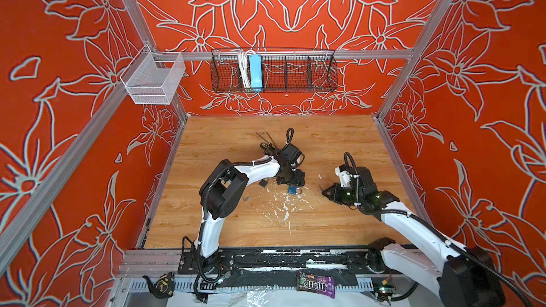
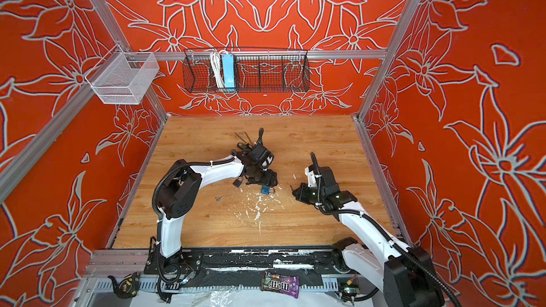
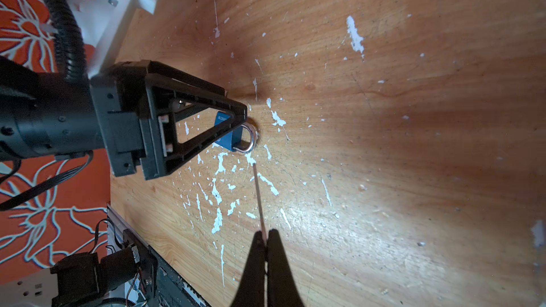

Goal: Unlock with the key

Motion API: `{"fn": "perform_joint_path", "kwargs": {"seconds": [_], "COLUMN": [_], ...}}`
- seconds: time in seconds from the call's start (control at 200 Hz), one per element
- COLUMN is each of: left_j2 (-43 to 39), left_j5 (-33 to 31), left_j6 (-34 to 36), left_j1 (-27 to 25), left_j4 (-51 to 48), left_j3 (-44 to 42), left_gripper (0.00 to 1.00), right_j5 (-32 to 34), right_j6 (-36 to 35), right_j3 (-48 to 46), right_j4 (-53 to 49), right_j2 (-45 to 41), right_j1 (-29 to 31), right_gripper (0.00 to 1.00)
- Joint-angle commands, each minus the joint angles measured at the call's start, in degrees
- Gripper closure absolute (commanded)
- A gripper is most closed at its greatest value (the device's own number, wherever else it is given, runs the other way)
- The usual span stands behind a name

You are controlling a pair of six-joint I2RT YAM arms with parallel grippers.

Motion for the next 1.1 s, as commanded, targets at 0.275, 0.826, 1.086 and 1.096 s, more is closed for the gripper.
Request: {"fn": "perform_joint_path", "kwargs": {"seconds": [0.275,0.826,1.086,1.096], "left_j2": [0.47,1.75,5.36,5.50], "left_j5": [-4.25,-15.12,-17.44,-17.45], "left_j6": [0.93,-10.93,-17.90,-18.00], "left_j1": [-3.85,-12.43,-13.03,-13.05], "left_j4": [-7.35,-17.52,-21.24,-21.37], "left_j3": [-0.11,3.18,8.20,8.38], "left_gripper": [0.28,0.32,0.36,0.36], "right_j5": [-1.11,-3.98,-5.28,-5.29], "right_j6": [-2.10,-3.25,-3.33,-3.39], "right_j3": [-1.66,-3.18,-3.61,-3.67], "right_j4": [-0.92,1.18,1.04,1.02], "right_j2": [-0.64,1.24,0.80,0.69], "right_j1": [-1.93,-4.55,-5.66,-5.67], "right_gripper": [1.00,1.00,1.00,1.00]}}
